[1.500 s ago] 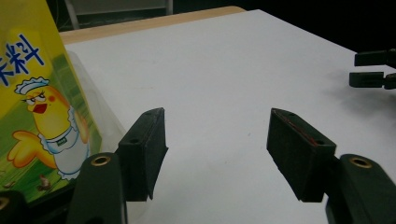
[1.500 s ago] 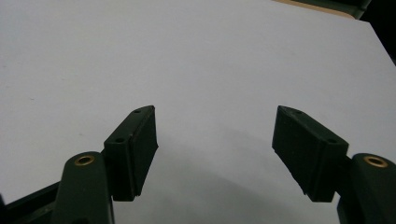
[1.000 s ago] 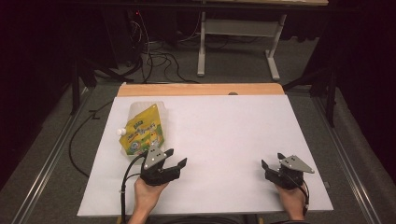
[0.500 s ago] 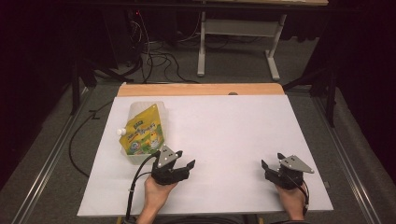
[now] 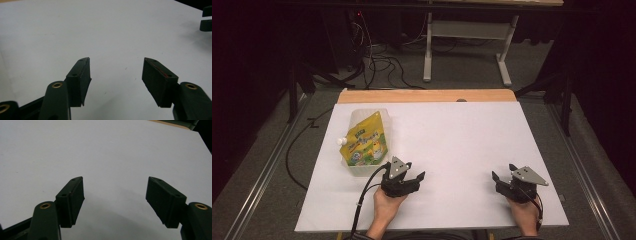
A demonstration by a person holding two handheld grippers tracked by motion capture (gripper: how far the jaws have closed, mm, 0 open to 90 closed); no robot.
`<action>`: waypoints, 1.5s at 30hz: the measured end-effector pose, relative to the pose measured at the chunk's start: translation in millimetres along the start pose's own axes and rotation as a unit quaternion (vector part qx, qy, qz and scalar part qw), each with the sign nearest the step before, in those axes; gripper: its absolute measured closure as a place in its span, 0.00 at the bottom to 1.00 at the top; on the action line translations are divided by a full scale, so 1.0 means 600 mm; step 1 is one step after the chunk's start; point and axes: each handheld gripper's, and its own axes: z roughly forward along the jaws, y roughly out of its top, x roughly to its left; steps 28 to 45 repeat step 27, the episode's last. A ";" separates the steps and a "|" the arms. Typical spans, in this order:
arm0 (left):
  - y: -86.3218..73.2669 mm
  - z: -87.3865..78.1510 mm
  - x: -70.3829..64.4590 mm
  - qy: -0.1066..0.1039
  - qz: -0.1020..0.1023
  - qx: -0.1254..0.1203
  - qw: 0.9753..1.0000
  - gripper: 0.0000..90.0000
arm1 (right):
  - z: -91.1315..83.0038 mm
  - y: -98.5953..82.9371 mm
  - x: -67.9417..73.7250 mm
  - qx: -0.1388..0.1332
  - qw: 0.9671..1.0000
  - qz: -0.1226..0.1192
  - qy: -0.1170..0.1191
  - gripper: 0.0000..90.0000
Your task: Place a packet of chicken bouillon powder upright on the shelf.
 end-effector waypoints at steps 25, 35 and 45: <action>-0.016 0.033 0.011 0.028 -0.020 -0.008 0.999 0.40 | 0.000 0.000 0.000 -0.001 1.000 0.000 0.000 0.35; -0.017 0.032 0.010 0.028 -0.019 -0.010 0.999 0.41 | 0.000 0.000 0.000 -0.001 1.000 0.001 0.000 0.35; -0.017 0.032 0.010 0.028 -0.019 -0.010 0.999 0.41 | 0.000 0.000 0.000 -0.001 1.000 0.001 0.000 0.35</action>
